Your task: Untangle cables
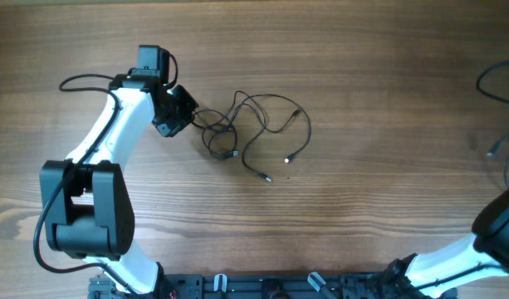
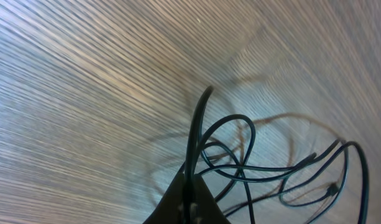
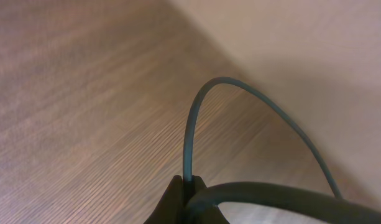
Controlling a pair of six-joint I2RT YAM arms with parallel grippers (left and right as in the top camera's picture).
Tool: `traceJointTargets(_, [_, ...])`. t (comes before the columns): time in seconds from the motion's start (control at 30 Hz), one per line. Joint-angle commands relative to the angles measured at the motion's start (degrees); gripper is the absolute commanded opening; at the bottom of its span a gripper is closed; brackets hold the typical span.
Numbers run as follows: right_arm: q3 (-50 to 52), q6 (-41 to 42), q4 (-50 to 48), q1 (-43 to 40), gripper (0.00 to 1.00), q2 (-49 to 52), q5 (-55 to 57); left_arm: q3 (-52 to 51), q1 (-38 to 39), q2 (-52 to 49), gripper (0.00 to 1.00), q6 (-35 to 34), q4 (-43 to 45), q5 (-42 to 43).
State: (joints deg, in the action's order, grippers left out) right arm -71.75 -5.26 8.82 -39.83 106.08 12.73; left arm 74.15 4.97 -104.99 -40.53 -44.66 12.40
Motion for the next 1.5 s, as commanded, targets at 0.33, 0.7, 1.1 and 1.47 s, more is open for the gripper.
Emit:
traceJointTargets(0.33, [0.07, 44.17, 28.33, -5.7, 1.0, 4.44, -29.9, -0.33, 5.05, 0.85, 0.09, 1.14, 2.58, -0.52])
traceJointTargets(0.7, [-0.02, 28.7, 39.87, 8.26, 1.0, -16.79, -31.95, -0.33, 5.05, 0.85, 0.07, 1.11, 4.42, -0.5])
traceJointTargets(1.1, [0.04, 64.28, 19.87, 57.7, 0.93, -2.14, -45.2, -0.33, 5.05, 0.85, 0.04, 28.15, 6.34, 22.71])
traceJointTargets(1.47, [0.0, 61.96, 10.8, 63.3, 0.04, 1.55, -45.83, -0.33, 4.35, 0.85, 1.0, 25.88, 6.16, 22.29])
